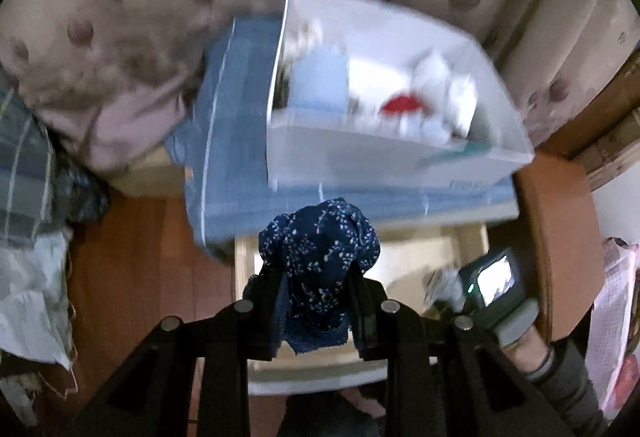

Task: Take underwear out of drawer
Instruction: 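Lower the navy underwear into the white box and open the left tool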

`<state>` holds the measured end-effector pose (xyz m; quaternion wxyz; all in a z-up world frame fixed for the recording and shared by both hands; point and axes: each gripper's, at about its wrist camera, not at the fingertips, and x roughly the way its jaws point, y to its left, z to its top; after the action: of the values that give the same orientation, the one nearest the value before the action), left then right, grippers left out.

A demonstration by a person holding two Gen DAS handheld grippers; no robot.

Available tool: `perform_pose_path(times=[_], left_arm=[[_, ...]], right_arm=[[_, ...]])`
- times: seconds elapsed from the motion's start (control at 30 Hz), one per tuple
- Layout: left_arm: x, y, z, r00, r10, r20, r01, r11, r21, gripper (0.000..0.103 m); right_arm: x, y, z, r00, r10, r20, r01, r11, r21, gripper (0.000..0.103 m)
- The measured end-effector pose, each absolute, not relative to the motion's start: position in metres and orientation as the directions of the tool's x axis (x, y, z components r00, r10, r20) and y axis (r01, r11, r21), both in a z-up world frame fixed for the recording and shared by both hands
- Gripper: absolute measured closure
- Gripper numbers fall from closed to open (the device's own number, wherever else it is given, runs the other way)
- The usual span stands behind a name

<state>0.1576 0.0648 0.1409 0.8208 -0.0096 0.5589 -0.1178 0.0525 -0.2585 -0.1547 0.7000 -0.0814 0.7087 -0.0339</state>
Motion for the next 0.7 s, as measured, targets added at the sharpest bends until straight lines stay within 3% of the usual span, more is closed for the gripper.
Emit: perform_pose_path(times=[0.27, 0.7], left_arm=[[0.2, 0.049, 0.192, 0.442, -0.213, -0.871, 0.189, 0.972, -0.141, 0.077], [0.271, -0.009, 0.165, 0.446, -0.223, -0.867, 0.236, 0.963, -0.126, 0.077]], right_arm=[[0.049, -0.258, -0.154, -0.001, -0.166, -0.986, -0.068, 0.984, -0.166, 0.049], [0.047, -0.256, -0.149, 0.008, -0.172, -0.985, -0.067, 0.983, -0.172, 0.05]])
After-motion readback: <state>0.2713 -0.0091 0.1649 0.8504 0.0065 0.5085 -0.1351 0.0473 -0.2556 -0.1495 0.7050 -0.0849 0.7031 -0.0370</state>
